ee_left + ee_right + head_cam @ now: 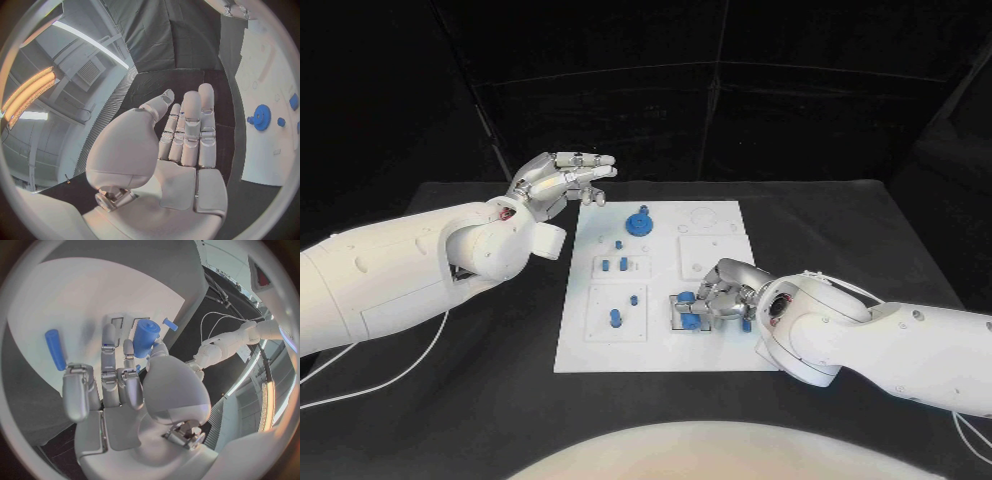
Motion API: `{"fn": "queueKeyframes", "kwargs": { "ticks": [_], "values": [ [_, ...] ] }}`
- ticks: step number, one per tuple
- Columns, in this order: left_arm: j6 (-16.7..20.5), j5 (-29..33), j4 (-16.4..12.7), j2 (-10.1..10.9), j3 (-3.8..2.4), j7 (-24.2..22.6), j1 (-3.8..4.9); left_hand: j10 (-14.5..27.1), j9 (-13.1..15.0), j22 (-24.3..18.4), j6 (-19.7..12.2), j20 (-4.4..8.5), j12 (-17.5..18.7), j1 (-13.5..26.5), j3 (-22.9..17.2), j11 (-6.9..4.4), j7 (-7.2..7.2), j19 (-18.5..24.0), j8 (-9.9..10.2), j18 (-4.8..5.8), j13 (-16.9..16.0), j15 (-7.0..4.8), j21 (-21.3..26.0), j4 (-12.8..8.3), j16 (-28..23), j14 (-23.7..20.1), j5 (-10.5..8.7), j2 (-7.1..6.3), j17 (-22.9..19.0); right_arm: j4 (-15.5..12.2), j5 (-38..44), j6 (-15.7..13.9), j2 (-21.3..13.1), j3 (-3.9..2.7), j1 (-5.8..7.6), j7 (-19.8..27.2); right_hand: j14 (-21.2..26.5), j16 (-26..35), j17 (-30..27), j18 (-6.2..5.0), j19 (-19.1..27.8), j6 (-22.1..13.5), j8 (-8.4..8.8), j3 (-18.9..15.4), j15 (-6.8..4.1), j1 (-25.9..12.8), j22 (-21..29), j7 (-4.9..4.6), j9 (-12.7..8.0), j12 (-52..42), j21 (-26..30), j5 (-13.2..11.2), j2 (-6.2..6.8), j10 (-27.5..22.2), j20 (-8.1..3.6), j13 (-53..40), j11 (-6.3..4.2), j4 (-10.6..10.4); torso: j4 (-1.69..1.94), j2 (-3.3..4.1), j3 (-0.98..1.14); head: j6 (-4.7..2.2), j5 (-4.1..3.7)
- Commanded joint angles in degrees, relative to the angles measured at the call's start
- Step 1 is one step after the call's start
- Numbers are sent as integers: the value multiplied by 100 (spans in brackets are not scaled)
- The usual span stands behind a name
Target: Assemble the parts on the task board
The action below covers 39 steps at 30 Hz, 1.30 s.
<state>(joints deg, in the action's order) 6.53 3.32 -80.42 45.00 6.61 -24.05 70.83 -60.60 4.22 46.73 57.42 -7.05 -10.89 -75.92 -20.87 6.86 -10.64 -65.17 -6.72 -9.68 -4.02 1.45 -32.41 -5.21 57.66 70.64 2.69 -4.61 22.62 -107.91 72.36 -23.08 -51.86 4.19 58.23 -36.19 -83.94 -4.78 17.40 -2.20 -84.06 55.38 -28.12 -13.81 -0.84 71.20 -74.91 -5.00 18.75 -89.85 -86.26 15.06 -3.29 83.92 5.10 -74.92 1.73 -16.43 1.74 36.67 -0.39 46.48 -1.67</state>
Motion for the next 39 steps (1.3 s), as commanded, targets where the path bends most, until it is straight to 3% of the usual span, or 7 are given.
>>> {"fn": "queueKeyframes", "kwargs": {
  "ticks": [1, 6, 12, 26, 30, 33, 39],
  "values": [
    [-66, 14, -15, 4, -5, -14, 11, 47, -7, -7, -42, -39, -22, 35, 28, -1, -8, 16, -34, -73, -3, 27, 35, 1, 8, -16, 21, 38, -9, 27, 126, 66, 33, -4, 11, -12, -197, 20, 7, 65, -318, 18, -24, -51, -49, -72, -840, -7, 17, -15, -14, -64, -11, 608, -27, -1508, -52, 11, 1, -2, -1, 12, 12],
    [-64, 14, -17, 11, -5, -9, 13, 58, -7, -10, -47, -41, -26, 41, 37, 0, -9, 15, -34, -73, -2, 29, 39, 7, 10, -17, 21, 41, -11, 62, 183, 70, 68, -4, 11, -19, -197, 20, 8, 63, -312, -11, -32, -147, -46, -163, -830, -13, 62, -6, -6, -361, -21, 602, -26, -1500, -47, 0, -3, -2, -1, 12, 20],
    [-76, 14, -22, 16, -5, 0, 16, 58, -7, -10, -47, -41, -26, 41, 37, 0, -9, 15, -34, -73, -2, 29, 39, 7, 10, -17, 21, 41, -11, 100, 246, 57, 75, -4, 12, -27, -195, 21, 9, 63, -312, -63, -30, -353, -40, -494, -830, -29, 127, -3, -5, -1189, -32, 601, -19, -1498, -32, -24, -6, -5, -3, 18, 25],
    [-99, 14, -29, 20, -5, 17, 17, 69, -6, -12, -45, -42, -28, 43, 43, 1, -7, 15, -38, -73, -2, 30, 43, 11, 11, -19, 21, 46, -12, 35, 260, -18, 56, -4, 11, -15, -195, 21, 10, 60, -307, -81, -19, -460, -43, -759, -820, -28, 153, 15, 2, -1224, 46, 591, -25, -1484, -35, -27, -7, -4, 6, 22, 25],
    [-99, 14, -27, 21, -5, 16, 16, 69, -6, -12, -45, -42, -28, 43, 43, 1, -7, 15, -38, -73, -2, 30, 43, 11, 11, -19, 21, 46, -12, -75, 247, -147, 6, -5, 11, 56, -195, 21, 11, 60, -307, -84, -18, -377, -37, -606, -821, -32, 172, 12, 2, -1113, -12, 592, -18, -1487, -30, 16, -12, -4, 10, 16, 22],
    [-98, 14, -22, 19, -5, 12, 16, 69, -6, -12, -45, -42, -28, 43, 43, 1, -7, 15, -38, -73, -2, 30, 43, 11, 11, -19, 21, 46, -12, -210, 16, -373, -121, -5, 12, 348, -193, 23, 11, 39, -261, -191, 44, -309, -23, -357, -723, -68, 174, 150, 60, -773, -36, 511, -2, -1377, 2, 80, -9, -10, 5, 14, 15],
    [-94, 14, -8, 6, -4, 4, 15, 69, -6, -12, -45, -42, -28, 43, 43, 1, -7, 15, -38, -73, -2, 30, 43, 11, 11, -19, 21, 46, -12, -315, -1184, -986, -477, -6, 81, 1483, -180, 33, 7, -300, 487, -672, 311, -107, 49, 610, 852, -239, 117, 1989, 1075, 192, -23, -646, 63, -8, 130, 547, -4, -21, 0, -25, -11]
  ]
}}
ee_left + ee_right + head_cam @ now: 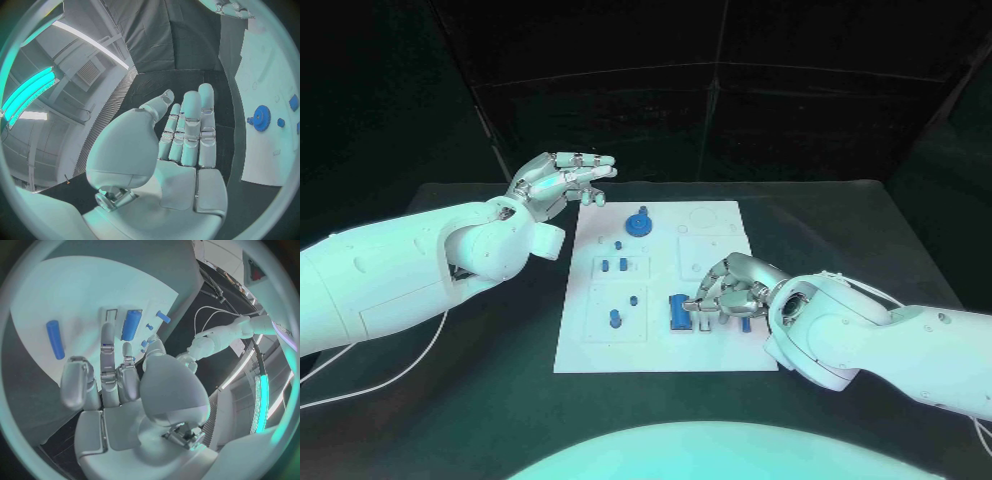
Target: Assemble the parts on the task board
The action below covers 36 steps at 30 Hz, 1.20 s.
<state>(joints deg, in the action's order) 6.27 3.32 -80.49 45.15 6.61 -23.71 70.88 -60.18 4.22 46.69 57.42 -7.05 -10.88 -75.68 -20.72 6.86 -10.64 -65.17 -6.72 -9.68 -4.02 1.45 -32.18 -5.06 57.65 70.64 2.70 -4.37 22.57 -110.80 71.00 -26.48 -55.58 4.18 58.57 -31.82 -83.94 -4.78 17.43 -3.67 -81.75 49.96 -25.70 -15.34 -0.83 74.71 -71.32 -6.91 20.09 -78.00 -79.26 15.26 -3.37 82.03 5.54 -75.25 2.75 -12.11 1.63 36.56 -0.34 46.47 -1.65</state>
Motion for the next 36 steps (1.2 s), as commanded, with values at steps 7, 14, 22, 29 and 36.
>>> {"fn": "queueKeyframes", "kwargs": {
  "ticks": [7, 14, 22, 29, 36],
  "values": [
    [-66, 14, 30, -42, -3, -37, 8, 37, -6, -11, -47, -43, -30, 20, 34, 2, -7, 15, -38, -73, -1, 31, 23, -3, 11, -20, 21, 21, -9, -7, -2944, -756, -464, -4, 106, 2510, -127, 59, -15, -714, 1955, -397, 262, 186, 113, 1166, 3783, -186, -85, 4404, 3271, 389, -148, -2231, 34, 2944, 86, 436, 3, -15, -2, -104, -67],
    [-69, 14, 53, -77, 5, -37, 7, 41, -6, -13, -48, -44, -32, 25, 39, 3, -8, 17, -39, -73, -1, 32, 26, 1, 10, -24, 21, 22, -10, 37, -3781, -283, -709, -2, 122, 3348, 932, 130, -270, -647, 2831, -265, 740, 389, 370, 1839, 4924, -338, -459, 6231, 5074, -92, -321, -2175, 255, 4938, 344, 551, 3, -14, -5, -156, -104],
    [-79, 14, 63, -105, 65, -36, 4, 42, -6, -14, -48, -45, -33, 27, 41, 3, -8, 17, -40, -73, -2, 32, 27, 2, 9, -26, 21, 22, -11, 300, -4080, -6, -773, 3, 121, 3784, 1430, -105, -872, -705, 2305, 27, 1350, 425, 540, 1918, 5898, -427, -871, 7048, 6260, -100, -147, -1584, 516, 6546, 445, 487, -17, -4, 2, -166, -131],
    [-83, 14, 57, -92, 93, -35, 3, 46, -5, -17, -48, -46, -37, 32, 47, 3, -8, 21, -42, -72, -2, 34, 32, 7, 7, -32, 21, 24, -13, 409, -3546, -179, -890, 9, 113, 3652, -151, -2059, 363, -691, 815, 802, 859, 250, -42, 1625, 5454, 17, -682, 5677, 5322, 274, 272, -261, -34, 5851, -49, 717, -27, -5, 2, -142, -203],
    [-88, 14, 58, -94, 99, -34, 3, 47, -5, -18, -48, -47, -40, 34, 50, 3, -7, 23, -43, -72, -3, 34, 35, 9, 5, -36, 21, 26, -14, 358, -2509, -177, -1040, 12, 108, 3215, -561, -8442, 7127, -213, -101, 757, -219, 244, -306, 1109, 1535, 312, -83, -869, 1478, 1070, 253, 501, -408, -1011, -364, 846, -30, -9, 5, -122, -242]
  ]
}}
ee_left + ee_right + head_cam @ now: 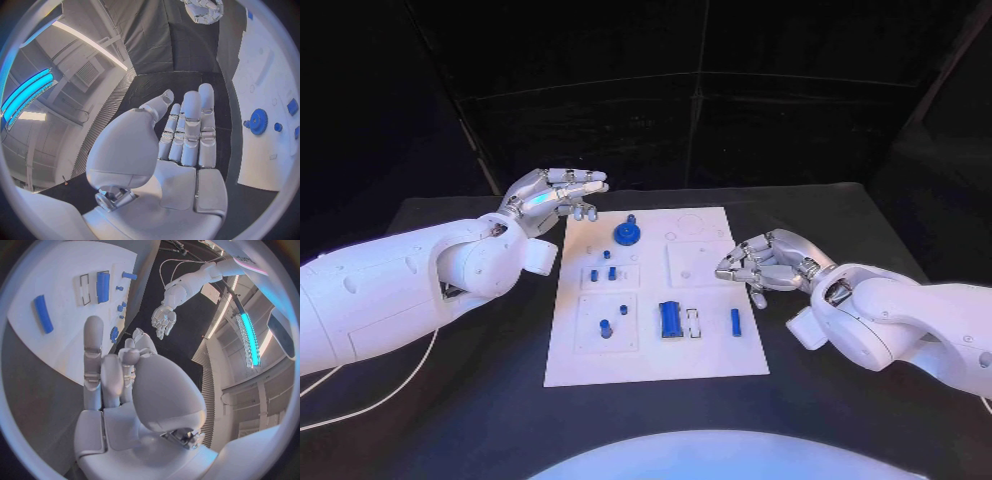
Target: Assemble the parts on the task board
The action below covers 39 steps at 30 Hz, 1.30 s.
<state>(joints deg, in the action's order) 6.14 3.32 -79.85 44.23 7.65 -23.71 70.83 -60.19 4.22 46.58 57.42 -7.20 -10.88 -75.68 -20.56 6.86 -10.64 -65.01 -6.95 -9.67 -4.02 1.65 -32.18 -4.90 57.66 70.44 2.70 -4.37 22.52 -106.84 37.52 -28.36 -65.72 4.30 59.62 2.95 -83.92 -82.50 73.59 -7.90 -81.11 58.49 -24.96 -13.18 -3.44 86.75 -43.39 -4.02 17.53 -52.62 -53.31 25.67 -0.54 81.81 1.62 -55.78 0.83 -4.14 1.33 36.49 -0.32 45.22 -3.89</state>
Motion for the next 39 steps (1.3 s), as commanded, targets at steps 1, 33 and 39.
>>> {"fn": "queueKeyframes", "kwargs": {
  "ticks": [1, 33, 39],
  "values": [
    [-76, 14, -5, -3, -4, -33, 9, 47, -5, -7, -48, -31, -40, 34, 34, 3, -7, 7, -20, -73, -2, 14, 35, -7, 5, -16, 21, 26, -9, -44, 985, 32, -40, 0, 3, -343, -605, -744, 1632, 294, -253, -99, -377, 29, -55, -125, -1805, 41, 221, -3568, -1553, 20, -33, 658, -14, -3182, -156, 52, -2, 1, 5, 0, -32],
    [-75, 14, -42, 58, -1, -30, 9, 48, -4, -14, -45, -33, -53, 39, 42, 2, -6, 15, -26, -73, -5, 16, 47, 3, -4, -33, 21, 39, -16, -298, 4471, 605, -181, 389, -105, -3695, -608, -750, 1641, 515, -465, -733, -94, -398, 84, -1251, -3416, -174, 183, -3738, -2892, -513, -78, 819, 161, -3422, 48, -731, 18, 2, -1, 123, -188],
    [-79, 14, -40, 57, -1, -30, 9, 48, -4, -14, -45, -33, -53, 39, 42, 2, -6, 15, -26, -73, -5, 16, 47, 3, -4, -33, 21, 39, -16, -291, 4510, 605, -114, 394, -108, -3712, -608, -750, 1641, 516, -462, -656, -88, -416, 75, -1276, -3432, -156, 187, -3738, -2904, -561, -46, 819, 160, -3422, 34, -796, 15, 1, -2, 122, -177]
  ]
}}
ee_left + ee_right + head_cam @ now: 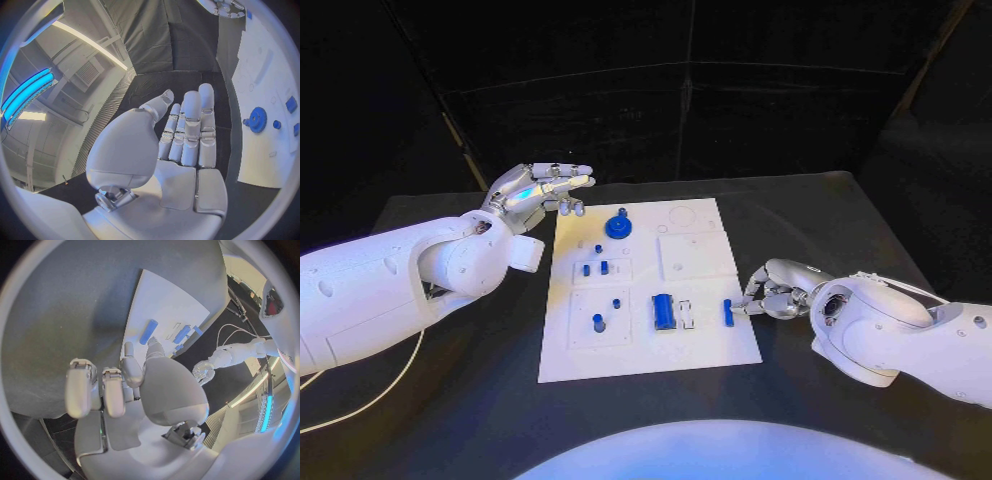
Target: Assemble the parts on the task board
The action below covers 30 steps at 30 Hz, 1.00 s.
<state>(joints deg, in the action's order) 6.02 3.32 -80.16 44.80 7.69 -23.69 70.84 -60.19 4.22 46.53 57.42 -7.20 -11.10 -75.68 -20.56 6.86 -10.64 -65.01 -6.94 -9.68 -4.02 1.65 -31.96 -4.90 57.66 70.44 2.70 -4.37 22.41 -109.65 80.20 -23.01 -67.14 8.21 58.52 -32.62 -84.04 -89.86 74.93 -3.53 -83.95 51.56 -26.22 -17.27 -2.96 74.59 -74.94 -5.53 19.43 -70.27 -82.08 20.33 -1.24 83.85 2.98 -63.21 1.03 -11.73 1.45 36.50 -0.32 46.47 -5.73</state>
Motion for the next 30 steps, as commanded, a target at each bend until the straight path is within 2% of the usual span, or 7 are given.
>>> {"fn": "queueKeyframes", "kwargs": {
  "ticks": [1, 11, 14, 17, 21, 24, 30],
  "values": [
    [-67, 14, -8, 0, -4, -32, 8, 48, -4, -9, -45, -34, -31, 39, 42, 2, -6, 16, -26, -73, -5, 16, 25, 3, -4, -33, 21, 39, -5, -13, 245, 56, 39, 4, 1, -150, -596, -14, 1507, 80, -178, 46, 42, -11, 25, -64, -281, -2, -2, -1973, -30, -40, 33, 615, 23, -2679, 12, -48, 2, 2, 0, 0, 10],
    [-71, 14, -5, 7, -4, -24, 7, 48, -4, -9, -45, -34, -31, 39, 42, 2, -6, 16, -26, -73, -5, 16, 25, 3, -4, -33, 21, 39, -5, -21, 251, -30, 161, 5, -30, -83, -596, -14, 1507, 92, -193, 83, 62, -12, 16, -74, -342, 9, -2, -1973, -71, -42, 114, 615, 16, -2679, 2, -115, -4, 0, -15, 8, -33],
    [-72, 14, -2, 6, -4, -21, 7, 48, -4, -9, -45, -34, -31, 39, 42, 2, -6, 16, -26, -73, -5, 16, 25, 3, -4, -33, 21, 39, -5, -14, 251, -32, 198, 5, -38, -71, -596, -14, 1507, 96, -198, 107, 59, 1, 12, -61, -362, 16, 3, -1973, -85, -30, 137, 615, 14, -2679, -4, -130, 2, -1, -2, 17, -39],
    [-76, 14, -7, 7, -4, -18, 7, 52, -3, -14, -46, -35, -39, 46, 50, 3, -6, 20, -29, -74, -6, 17, 33, 12, -7, -41, 21, 47, -9, 7, 251, 0, 241, 6, -44, -73, -596, -14, 1507, 97, -199, 138, 53, 23, 6, -19, -373, 25, 10, -1973, -93, -30, 167, 615, 9, -2679, -12, -134, 6, 2, -8, 11, -56],
    [-76, 14, -8, 10, -4, -15, 7, 52, -3, -14, -46, -35, -39, 46, 50, 3, -6, 20, -29, -74, -6, 17, 33, 12, -7, -41, 21, 47, -9, 69, 306, 147, 311, 6, -51, -102, -596, -14, 1507, 100, -197, 165, 60, 110, -6, 209, -391, 34, 20, -1973, -107, -48, 177, 615, -2, -2679, -23, -38, 12, -5, -12, 9, -55],
    [-73, 14, -11, 14, -4, -16, 7, 52, -3, -14, -46, -35, -39, 46, 50, 3, -6, 20, -29, -74, -6, 17, 33, 12, -7, -41, 21, 47, -9, 130, 340, 251, 370, 7, -57, -144, -596, -14, 1507, 102, -195, 164, 82, 188, -6, 412, -402, 27, 19, -1973, -115, 14, 111, 615, -5, -2679, -20, 75, 8, -1, -9, 7, -50],
    [-73, 14, -18, 17, -4, -18, 8, 55, -4, -17, -49, -36, -42, 52, 55, 4, -8, 21, -29, -74, -6, 17, 36, 17, -8, -43, 21, 49, -11, 219, 450, 361, 468, 7, -77, -199, -596, -14, 1507, 101, -187, 165, 109, 212, 1, 551, -402, 17, 16, -1973, -115, -32, 82, 615, 0, -2679, -11, 184, 14, 1, -7, 2, -33]
  ]
}}
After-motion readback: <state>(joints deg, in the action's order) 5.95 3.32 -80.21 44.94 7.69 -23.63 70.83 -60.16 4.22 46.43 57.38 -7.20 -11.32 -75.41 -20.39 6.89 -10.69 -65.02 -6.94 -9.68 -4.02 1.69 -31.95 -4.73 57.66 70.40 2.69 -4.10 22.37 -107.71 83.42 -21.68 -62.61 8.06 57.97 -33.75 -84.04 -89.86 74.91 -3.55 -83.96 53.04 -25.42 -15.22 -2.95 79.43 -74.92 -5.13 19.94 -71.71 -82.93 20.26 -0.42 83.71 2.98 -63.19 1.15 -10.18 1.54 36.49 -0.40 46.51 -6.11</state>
